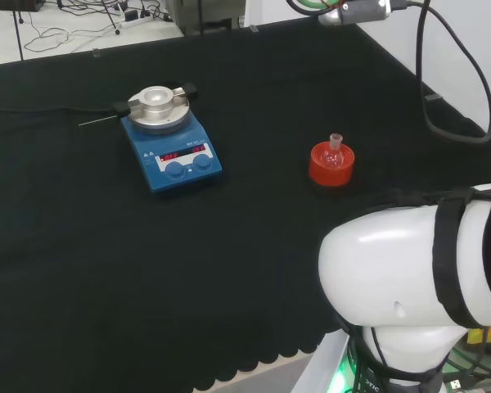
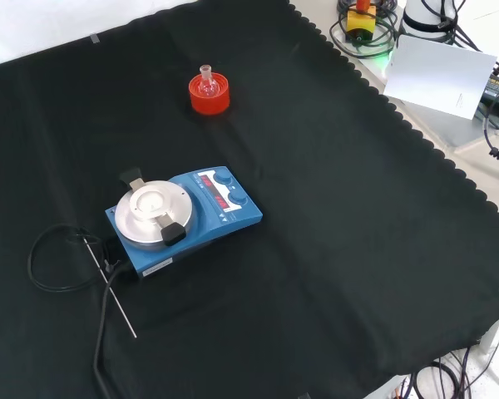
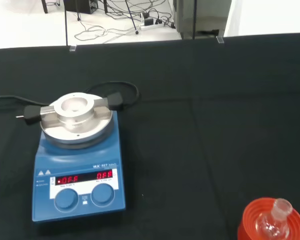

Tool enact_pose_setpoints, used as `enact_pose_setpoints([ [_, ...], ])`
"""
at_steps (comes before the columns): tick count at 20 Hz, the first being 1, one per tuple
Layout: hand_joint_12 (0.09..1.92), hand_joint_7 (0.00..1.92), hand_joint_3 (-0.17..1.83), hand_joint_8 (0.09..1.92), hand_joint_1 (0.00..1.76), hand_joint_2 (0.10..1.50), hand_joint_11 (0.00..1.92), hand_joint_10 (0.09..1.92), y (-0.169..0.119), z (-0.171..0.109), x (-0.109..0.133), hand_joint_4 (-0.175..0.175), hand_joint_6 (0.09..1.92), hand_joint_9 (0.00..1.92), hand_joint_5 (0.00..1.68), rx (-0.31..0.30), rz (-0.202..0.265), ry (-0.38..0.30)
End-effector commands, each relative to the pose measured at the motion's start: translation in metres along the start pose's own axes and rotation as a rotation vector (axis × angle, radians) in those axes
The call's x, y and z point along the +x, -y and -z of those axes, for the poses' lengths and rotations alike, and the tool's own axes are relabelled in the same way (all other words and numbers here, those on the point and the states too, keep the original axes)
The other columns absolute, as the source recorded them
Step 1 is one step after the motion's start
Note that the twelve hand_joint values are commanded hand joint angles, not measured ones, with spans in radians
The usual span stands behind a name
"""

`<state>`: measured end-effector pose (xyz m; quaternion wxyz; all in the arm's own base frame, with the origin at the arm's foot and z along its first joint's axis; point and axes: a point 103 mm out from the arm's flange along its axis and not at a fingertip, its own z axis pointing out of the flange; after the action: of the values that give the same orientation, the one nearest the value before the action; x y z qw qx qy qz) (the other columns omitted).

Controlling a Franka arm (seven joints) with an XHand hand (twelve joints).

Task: Pick up the round-bottom flask.

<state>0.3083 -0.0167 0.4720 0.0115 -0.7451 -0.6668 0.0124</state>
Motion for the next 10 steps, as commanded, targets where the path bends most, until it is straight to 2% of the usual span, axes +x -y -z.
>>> enact_pose_setpoints([
  [1, 1.32, 0.08, 0.31, 0.59, 0.08, 1.27, 0.0, 0.69, -0.002, -0.03, -0.045, -0.017, 0.33, 0.19, 0.33, 0.043, -0.084, -0.041],
  [10, 1.32, 0.09, 0.29, 0.6, 0.1, 1.27, 0.0, 0.69, -0.005, -0.079, -0.101, -0.018, 0.32, 0.2, 0.34, 0.075, -0.171, -0.087],
])
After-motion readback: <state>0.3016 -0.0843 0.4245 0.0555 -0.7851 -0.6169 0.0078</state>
